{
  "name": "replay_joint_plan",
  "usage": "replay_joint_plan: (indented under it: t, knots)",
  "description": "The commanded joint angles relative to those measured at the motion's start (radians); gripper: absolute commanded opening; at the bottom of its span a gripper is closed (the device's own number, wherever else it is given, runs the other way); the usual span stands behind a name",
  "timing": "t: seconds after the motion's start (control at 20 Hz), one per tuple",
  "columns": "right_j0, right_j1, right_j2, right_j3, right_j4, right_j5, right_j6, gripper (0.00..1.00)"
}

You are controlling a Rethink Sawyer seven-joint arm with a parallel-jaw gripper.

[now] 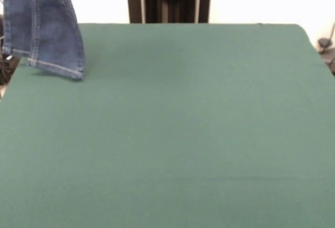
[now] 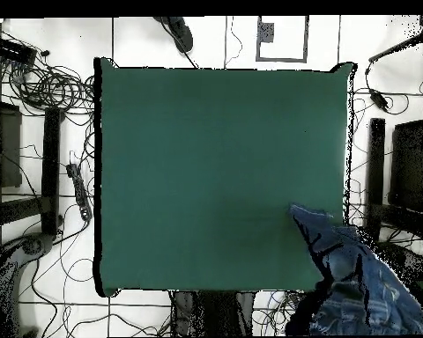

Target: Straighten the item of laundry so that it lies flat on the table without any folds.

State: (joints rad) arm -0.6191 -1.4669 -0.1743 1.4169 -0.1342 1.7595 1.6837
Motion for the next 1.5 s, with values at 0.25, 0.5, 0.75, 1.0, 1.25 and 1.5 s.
replay_joint_plan:
  t: [0.25,0.5,0.75,1.0,1.25,1.5]
  knots:
    - [-0.082,0.04,0.098,-0.101,-0.015,0.168,-0.288,0.0]
    - [-0.144,0.131,0.168,-0.238,0.012,0.203,-0.205,0.0]
    - [-0.176,0.209,0.232,-0.34,0.031,0.221,-0.154,0.0]
    - [-0.176,0.215,0.231,-0.286,0.076,0.127,-0.138,0.0]
    - [-0.172,0.217,0.225,-0.251,0.088,0.087,-0.113,0.0]
    - [-0.143,0.218,0.204,-0.179,0.089,-0.008,-0.076,0.0]
